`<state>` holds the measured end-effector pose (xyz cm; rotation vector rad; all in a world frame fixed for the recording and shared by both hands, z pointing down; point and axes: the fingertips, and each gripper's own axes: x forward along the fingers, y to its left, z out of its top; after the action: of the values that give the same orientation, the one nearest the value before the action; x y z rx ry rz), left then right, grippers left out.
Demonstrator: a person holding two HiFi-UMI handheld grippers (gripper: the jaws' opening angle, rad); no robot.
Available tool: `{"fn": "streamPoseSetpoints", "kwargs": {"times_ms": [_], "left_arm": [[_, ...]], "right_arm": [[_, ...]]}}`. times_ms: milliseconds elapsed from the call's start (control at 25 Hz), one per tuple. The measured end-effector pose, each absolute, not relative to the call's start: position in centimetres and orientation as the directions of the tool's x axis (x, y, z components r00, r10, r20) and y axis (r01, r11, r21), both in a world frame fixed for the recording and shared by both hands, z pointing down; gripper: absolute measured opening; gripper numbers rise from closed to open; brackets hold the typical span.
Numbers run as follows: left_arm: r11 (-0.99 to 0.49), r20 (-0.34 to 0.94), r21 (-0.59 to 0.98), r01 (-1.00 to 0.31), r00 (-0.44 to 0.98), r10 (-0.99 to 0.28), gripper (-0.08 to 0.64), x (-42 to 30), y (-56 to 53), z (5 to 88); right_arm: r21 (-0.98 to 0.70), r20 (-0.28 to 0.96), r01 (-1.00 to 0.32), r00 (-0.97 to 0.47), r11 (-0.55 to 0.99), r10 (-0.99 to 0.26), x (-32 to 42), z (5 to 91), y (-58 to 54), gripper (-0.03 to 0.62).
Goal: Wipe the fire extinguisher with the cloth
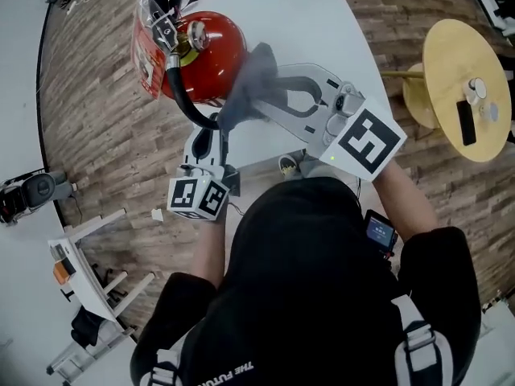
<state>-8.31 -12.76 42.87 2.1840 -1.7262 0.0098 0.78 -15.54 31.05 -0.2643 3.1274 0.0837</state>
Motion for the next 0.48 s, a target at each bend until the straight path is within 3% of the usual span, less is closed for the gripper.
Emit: {"fn": "streamPoseSetpoints", "kwargs": {"times_ms": [240, 480], "left_arm": [[-0.174, 0.233, 0.276, -0.945, 0.241, -0.942, 0.023, -8.4, -12.1, 43.2], [-0.148, 0.237, 0.255, -0.956, 0.211, -0.948, 0.023, -9.4, -11.3, 42.6]], "right_arm": [[0.02, 0.189, -0.16, -0.969, 0.987, -0.161, 0.3, 41.0, -14.4, 0.06], [-0.147, 0.415, -0.272, -0.889, 0.951, -0.19, 1.1, 55.5, -16.8, 0.06]]}}
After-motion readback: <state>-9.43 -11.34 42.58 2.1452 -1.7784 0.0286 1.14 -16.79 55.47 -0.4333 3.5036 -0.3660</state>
